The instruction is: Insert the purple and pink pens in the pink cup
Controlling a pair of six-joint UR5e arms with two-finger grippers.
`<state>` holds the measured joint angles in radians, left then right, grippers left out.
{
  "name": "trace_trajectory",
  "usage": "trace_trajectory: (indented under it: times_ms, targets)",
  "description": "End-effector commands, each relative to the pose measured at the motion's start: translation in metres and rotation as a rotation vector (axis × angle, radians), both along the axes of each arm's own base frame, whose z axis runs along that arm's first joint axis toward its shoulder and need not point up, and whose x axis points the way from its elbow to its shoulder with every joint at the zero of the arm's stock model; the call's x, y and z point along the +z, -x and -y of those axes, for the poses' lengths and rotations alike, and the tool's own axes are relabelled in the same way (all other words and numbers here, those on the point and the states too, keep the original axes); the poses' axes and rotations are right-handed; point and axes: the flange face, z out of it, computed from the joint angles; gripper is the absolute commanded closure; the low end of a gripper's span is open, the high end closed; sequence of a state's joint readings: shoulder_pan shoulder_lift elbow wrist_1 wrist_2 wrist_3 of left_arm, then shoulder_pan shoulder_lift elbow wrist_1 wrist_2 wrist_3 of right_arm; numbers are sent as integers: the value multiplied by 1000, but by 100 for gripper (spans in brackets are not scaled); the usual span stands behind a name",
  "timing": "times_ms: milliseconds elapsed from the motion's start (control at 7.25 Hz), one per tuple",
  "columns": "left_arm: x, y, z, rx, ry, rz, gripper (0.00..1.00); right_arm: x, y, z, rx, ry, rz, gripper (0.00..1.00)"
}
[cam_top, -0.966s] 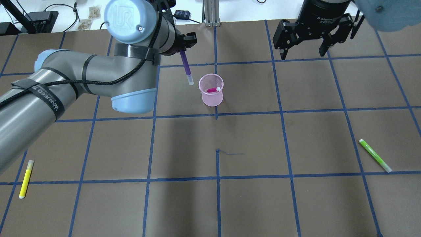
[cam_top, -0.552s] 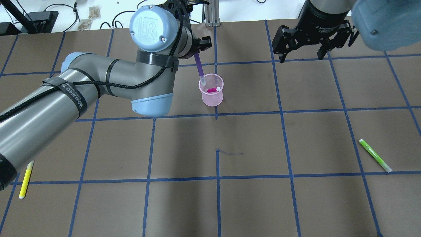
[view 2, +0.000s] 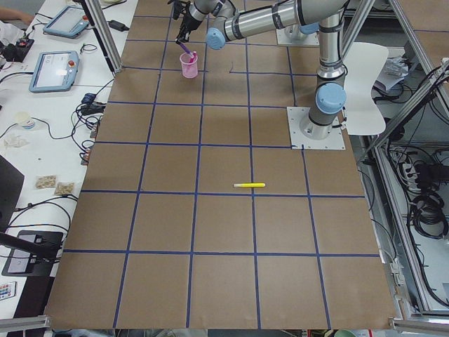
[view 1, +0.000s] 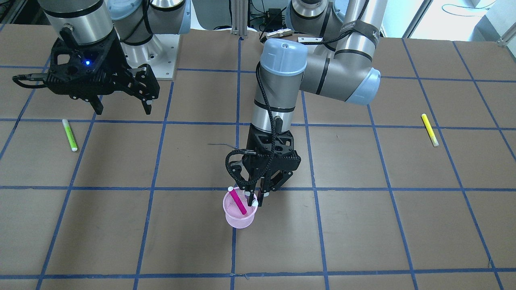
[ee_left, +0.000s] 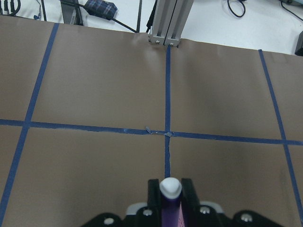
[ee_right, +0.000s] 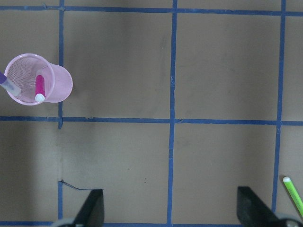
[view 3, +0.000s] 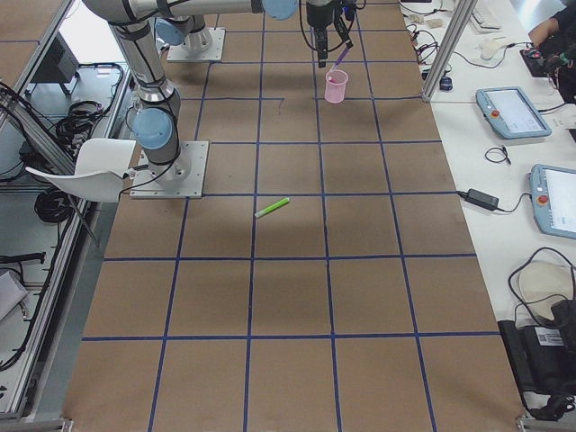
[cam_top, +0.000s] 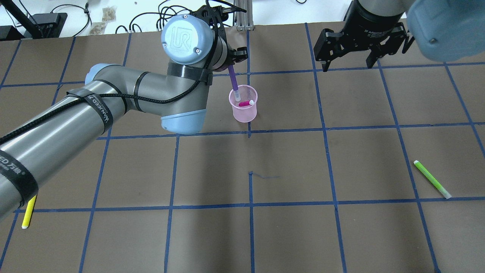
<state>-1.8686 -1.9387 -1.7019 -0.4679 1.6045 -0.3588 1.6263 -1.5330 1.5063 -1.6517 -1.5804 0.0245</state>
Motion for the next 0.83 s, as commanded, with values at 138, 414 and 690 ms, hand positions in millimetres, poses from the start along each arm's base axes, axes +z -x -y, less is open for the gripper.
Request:
trace_trajectory:
  times_ms: [138, 414, 690]
  targets:
    - [-14, 4, 3, -4, -8, 2, 100, 2, 0, -1, 1, 4, -1, 0]
    - [-24, 4, 0, -14, -26, 7, 100, 3, 0, -1, 1, 6, 1, 0]
    - [-31, 5, 1, -10, -37, 8, 100, 4, 0, 0, 1, 7, 2, 0]
